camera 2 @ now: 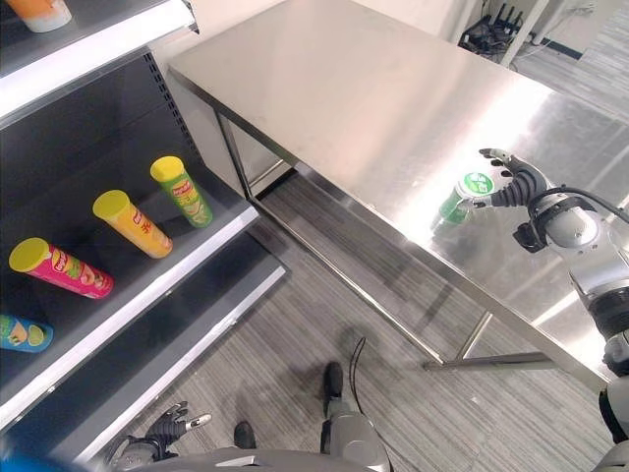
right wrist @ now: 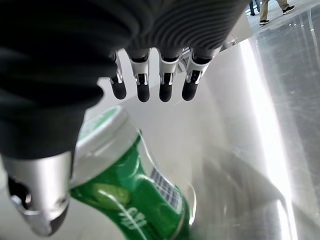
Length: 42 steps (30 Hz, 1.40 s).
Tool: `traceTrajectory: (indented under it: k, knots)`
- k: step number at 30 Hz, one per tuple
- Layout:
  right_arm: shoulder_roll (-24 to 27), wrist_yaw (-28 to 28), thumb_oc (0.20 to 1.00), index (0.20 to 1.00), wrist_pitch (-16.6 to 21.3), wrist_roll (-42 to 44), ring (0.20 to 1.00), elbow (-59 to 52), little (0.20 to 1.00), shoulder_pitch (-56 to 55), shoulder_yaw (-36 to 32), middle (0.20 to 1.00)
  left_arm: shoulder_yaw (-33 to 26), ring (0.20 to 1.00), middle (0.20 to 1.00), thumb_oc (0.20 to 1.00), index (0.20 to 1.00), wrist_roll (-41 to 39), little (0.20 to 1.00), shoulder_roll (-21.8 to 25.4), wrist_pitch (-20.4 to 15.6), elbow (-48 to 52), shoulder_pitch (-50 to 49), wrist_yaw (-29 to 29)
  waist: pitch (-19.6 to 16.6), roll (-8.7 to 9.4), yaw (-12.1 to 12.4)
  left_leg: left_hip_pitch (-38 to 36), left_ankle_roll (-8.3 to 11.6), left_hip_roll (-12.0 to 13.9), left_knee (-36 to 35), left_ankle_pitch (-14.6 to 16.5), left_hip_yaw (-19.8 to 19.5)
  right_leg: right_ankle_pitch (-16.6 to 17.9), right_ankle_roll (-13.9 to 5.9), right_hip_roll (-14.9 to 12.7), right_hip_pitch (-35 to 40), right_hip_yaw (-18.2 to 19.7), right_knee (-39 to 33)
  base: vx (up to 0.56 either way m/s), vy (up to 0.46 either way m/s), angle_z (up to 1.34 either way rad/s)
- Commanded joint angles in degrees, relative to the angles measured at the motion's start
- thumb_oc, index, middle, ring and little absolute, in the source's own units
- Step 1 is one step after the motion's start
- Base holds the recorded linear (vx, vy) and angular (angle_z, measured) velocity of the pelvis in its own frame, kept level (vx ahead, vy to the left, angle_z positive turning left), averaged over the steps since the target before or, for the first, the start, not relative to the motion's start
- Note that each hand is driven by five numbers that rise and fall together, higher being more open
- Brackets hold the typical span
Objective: Put the goods on the table back onto the shelves and tidy them up.
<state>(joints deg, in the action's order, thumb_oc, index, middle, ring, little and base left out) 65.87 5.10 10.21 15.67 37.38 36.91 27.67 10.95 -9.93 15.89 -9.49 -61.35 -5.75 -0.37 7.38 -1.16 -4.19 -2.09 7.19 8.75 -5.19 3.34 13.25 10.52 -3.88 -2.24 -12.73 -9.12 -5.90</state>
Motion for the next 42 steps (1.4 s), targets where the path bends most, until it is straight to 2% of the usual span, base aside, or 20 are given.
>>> traceTrajectory:
  k: [1, 20, 32, 33, 34, 35, 42]
  knots:
    - [-2.7, -2.1, 1.000, 1.000, 1.2, -0.4, 1.000, 2.7, 1.000, 6.6, 1.2, 1.000, 1.7, 1.000, 1.000, 1.000, 1.000, 0.5, 1.000, 3.2, -1.8, 0.4, 2.5, 0.0, 1.6, 3.19, 0.9, 1.9, 2.85, 1.4, 0.2, -2.1, -1.2, -7.7, -8.26, -4.1, 3.9, -0.2, 0.9, 0.00, 0.000, 0.00]
    - [-5.5, -3.3, 1.000, 1.000, 0.8, -1.4, 1.000, 6.7, 1.000, 7.4, 0.3, 1.000, 1.8, 1.000, 1.000, 1.000, 1.000, 0.0, 1.000, 2.6, -1.7, -0.1, 2.7, 0.5, 1.7, 2.60, 1.4, 1.7, 2.79, 1.1, 0.2, -1.9, -1.9, -8.4, -8.09, -4.2, 5.2, -1.5, 0.9, 0.00, -0.001, 0.02]
    - [-5.1, -5.3, 1.000, 1.000, 1.3, -2.3, 1.000, 3.5, 1.000, 4.7, -3.0, 1.000, 0.9, 1.000, 1.000, 1.000, 1.000, 0.3, 1.000, 2.1, -1.4, -0.9, 2.7, 1.0, 1.7, 2.91, 1.3, 1.5, 2.79, 1.2, 0.2, -1.8, -2.2, -8.8, -8.05, -4.2, 5.9, -1.8, 0.9, 0.00, -0.001, 0.02]
    - [-5.1, -5.3, 0.909, 0.909, 1.3, -2.4, 0.909, 3.4, 0.909, 4.5, -3.0, 0.909, 0.8, 1.000, 1.000, 1.000, 1.000, 0.4, 1.000, 2.0, -1.4, -0.9, 2.7, 1.1, 1.7, 2.94, 1.4, 1.4, 2.79, 1.2, 0.2, -1.7, -2.2, -8.8, -8.05, -4.2, 5.9, -1.8, 0.9, 0.00, 0.000, 0.00]
    - [-5.1, -5.3, 0.401, 0.401, 1.4, -2.4, 0.401, 3.5, 0.401, 4.7, -2.9, 0.401, 0.9, 1.000, 1.000, 1.000, 1.000, 0.5, 1.000, 2.1, -1.4, -0.9, 2.7, 1.1, 1.7, 2.98, 1.4, 1.4, 2.79, 1.2, 0.2, -1.7, -2.2, -8.8, -8.04, -4.2, 6.0, -1.8, 0.9, 0.00, 0.000, 0.00]
    - [-5.3, -5.5, 0.200, 0.200, 1.5, -2.6, 0.200, 3.6, 0.200, 4.7, -2.8, 0.200, 0.7, 1.000, 1.000, 1.000, 1.000, 0.4, 1.000, 2.2, -1.5, -0.9, 2.7, 1.3, 1.8, 2.90, 1.4, 1.4, 2.79, 1.3, 0.2, -1.8, -2.2, -8.8, -8.01, -4.2, 6.0, -1.9, 0.9, 0.00, 0.000, 0.00]
    - [-5.4, -5.9, 0.200, 0.200, 1.4, -3.1, 0.200, 3.7, 0.200, 5.2, -2.4, 0.200, 0.7, 1.000, 1.000, 1.000, 1.000, 0.3, 1.000, 2.2, -1.4, -0.9, 2.6, 1.2, 1.8, 2.91, 1.5, 1.4, 2.86, 1.3, 0.2, -1.8, -2.3, -9.0, -7.93, -4.2, 6.1, -2.0, 0.9, 0.00, 0.000, 0.00]
